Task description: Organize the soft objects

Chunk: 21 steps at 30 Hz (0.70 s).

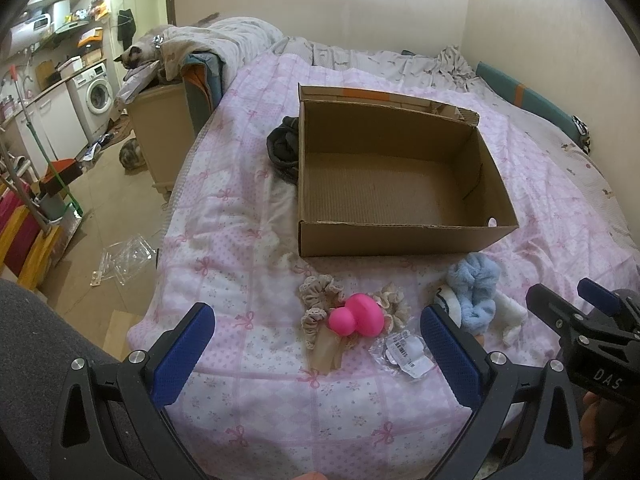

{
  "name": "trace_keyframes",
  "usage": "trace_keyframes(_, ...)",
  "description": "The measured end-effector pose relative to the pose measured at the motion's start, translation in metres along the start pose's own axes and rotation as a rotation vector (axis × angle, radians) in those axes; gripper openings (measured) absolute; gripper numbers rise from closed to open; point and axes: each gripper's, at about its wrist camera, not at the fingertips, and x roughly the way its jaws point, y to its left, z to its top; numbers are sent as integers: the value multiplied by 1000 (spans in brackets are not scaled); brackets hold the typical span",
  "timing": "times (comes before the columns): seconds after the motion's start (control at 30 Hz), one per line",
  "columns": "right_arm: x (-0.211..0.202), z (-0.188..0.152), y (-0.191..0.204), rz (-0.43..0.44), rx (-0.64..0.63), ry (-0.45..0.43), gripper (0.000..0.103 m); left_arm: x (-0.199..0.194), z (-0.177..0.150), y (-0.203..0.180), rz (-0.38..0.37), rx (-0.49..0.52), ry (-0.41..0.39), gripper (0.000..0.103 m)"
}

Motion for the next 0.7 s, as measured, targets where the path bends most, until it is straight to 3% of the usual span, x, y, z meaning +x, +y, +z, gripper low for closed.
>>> trace_keyframes(0.7, -1, -1, 0, 3, 2, 1, 103, 1, -2, 3, -4, -4, 2, 103)
